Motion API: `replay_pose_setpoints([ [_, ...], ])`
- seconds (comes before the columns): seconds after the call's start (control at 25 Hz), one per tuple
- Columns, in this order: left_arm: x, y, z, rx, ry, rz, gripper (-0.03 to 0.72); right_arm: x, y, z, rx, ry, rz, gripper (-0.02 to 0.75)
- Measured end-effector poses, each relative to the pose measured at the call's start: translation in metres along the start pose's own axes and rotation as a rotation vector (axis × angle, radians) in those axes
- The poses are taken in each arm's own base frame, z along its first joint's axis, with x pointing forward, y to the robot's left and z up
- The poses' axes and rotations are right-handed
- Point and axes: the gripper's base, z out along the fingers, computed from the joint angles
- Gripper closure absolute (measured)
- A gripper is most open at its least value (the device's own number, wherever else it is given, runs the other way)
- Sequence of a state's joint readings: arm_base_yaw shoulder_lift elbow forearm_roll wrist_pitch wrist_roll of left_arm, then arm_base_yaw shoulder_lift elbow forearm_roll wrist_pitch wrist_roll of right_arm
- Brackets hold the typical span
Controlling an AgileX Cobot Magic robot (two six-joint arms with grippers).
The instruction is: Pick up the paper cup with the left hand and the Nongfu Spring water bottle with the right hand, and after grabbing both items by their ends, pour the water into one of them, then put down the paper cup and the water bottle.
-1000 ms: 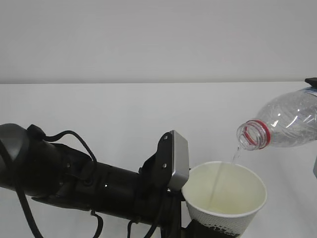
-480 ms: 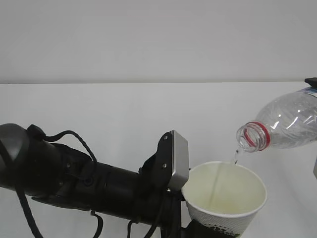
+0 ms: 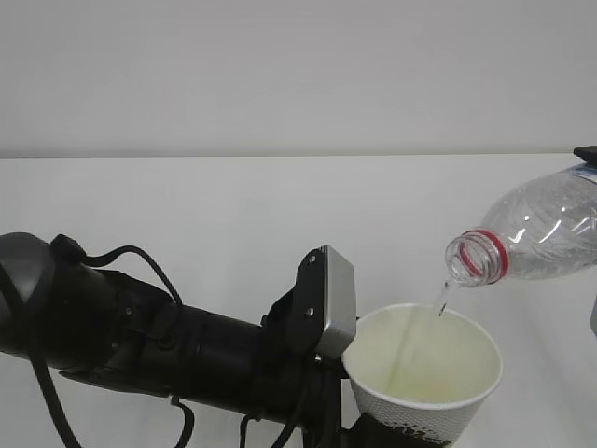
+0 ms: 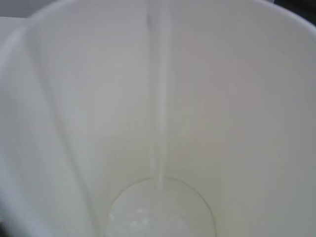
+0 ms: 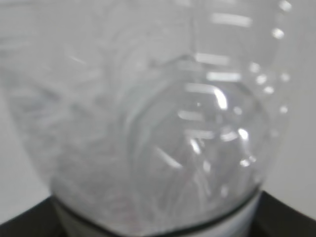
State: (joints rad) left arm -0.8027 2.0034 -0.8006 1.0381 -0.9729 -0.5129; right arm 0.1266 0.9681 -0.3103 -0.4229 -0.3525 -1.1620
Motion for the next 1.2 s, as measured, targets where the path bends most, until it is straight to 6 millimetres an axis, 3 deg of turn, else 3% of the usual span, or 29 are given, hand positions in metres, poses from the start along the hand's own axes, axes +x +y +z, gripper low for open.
replay_pose_setpoints([
  [1.2, 0.0, 0.0, 0.0, 0.0, 0.0, 0.0, 0.185, -0.0003, -0.0006, 0.0, 0.007, -0.003, -0.002, 0.299],
])
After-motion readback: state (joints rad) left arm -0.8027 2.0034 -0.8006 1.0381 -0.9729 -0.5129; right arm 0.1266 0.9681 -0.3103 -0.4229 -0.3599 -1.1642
